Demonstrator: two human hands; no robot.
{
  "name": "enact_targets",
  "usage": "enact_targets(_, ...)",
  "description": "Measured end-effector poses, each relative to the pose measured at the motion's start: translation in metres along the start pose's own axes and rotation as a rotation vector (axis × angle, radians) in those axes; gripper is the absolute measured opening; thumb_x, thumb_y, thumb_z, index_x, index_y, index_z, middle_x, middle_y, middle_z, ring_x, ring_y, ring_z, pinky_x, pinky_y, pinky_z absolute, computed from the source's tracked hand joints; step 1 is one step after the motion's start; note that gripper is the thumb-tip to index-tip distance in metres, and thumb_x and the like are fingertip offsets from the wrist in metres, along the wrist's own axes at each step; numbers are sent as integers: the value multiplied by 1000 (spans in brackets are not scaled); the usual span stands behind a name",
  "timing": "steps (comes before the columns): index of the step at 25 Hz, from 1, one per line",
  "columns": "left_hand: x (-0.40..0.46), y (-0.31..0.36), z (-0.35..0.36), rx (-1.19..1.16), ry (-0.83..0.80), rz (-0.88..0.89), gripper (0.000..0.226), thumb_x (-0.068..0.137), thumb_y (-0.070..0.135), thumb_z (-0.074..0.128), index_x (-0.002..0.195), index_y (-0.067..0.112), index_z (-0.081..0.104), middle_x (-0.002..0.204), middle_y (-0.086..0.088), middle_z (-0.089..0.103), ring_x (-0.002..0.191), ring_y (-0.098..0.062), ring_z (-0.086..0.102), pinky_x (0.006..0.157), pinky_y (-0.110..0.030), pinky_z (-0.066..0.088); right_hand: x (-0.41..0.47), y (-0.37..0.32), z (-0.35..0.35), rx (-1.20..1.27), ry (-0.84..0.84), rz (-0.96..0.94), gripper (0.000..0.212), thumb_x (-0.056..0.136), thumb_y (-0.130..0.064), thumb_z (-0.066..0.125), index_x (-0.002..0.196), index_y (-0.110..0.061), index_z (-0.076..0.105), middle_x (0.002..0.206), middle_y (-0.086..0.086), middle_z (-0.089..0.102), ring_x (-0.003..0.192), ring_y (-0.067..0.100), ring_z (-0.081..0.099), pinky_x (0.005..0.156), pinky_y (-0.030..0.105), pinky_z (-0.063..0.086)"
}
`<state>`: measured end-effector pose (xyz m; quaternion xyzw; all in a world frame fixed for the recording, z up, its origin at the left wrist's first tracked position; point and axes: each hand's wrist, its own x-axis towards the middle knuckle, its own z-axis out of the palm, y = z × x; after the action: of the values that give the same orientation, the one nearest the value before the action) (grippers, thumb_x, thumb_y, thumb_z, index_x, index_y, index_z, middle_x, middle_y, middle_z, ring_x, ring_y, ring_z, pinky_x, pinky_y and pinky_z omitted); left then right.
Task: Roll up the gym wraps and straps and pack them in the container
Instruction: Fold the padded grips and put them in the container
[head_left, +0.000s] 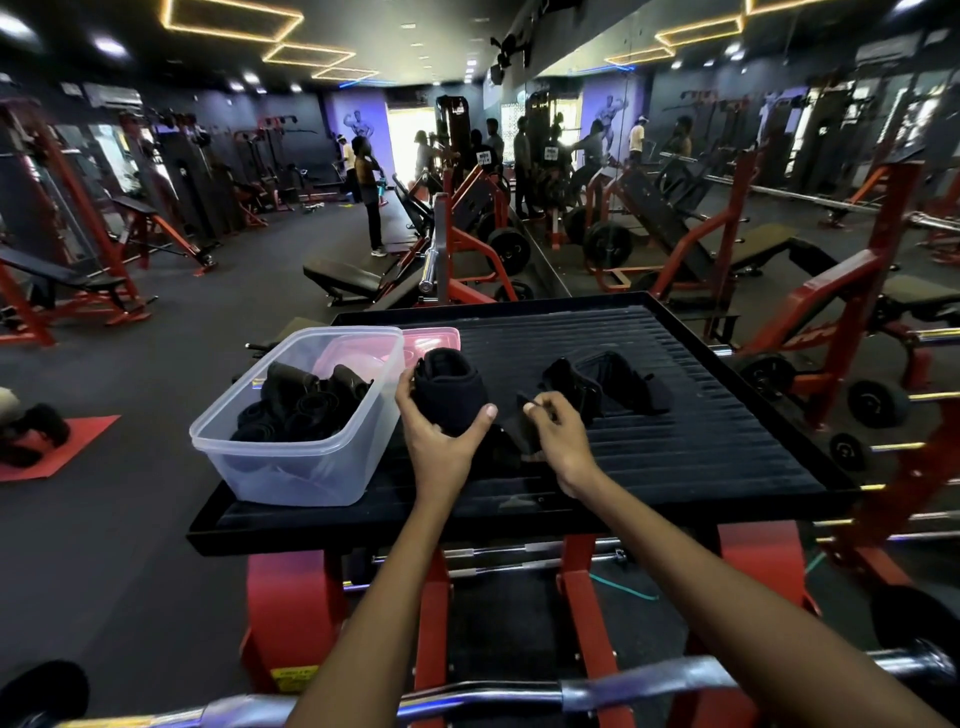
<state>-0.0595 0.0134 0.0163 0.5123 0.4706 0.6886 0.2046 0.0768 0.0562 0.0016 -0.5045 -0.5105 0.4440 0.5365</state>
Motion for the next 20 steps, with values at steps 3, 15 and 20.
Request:
enact_targets(3, -3, -4, 6, 106, -67, 33, 97, 59, 34, 81, 137, 20, 26, 141, -5, 39, 131, -19, 40, 111, -39, 35, 5, -5, -5, 145, 64, 13, 12, 95, -20, 49, 84, -25, 47, 83, 0, 47, 75, 16, 49, 59, 37, 48)
enact_targets(15, 3, -8, 4, 3, 26, -34, 69, 61, 39, 75, 116, 33, 35, 117, 10, 50, 114, -11, 51, 104, -30, 39, 8, -8, -10, 622, -229, 247, 12, 92, -18, 57, 90, -9, 63, 77, 2, 71, 70, 11, 68, 65, 22, 57)
enact_targets(20, 0, -2, 3, -43, 91, 4, 69, 63, 38, 71, 119, 25, 33, 115, 21, 44, 109, 5, 47, 100, -20, 38, 4, 6, -4, 46, -190, 142, 35, 89, -49, 53, 84, -17, 64, 79, 0, 68, 73, 18, 65, 64, 38, 53)
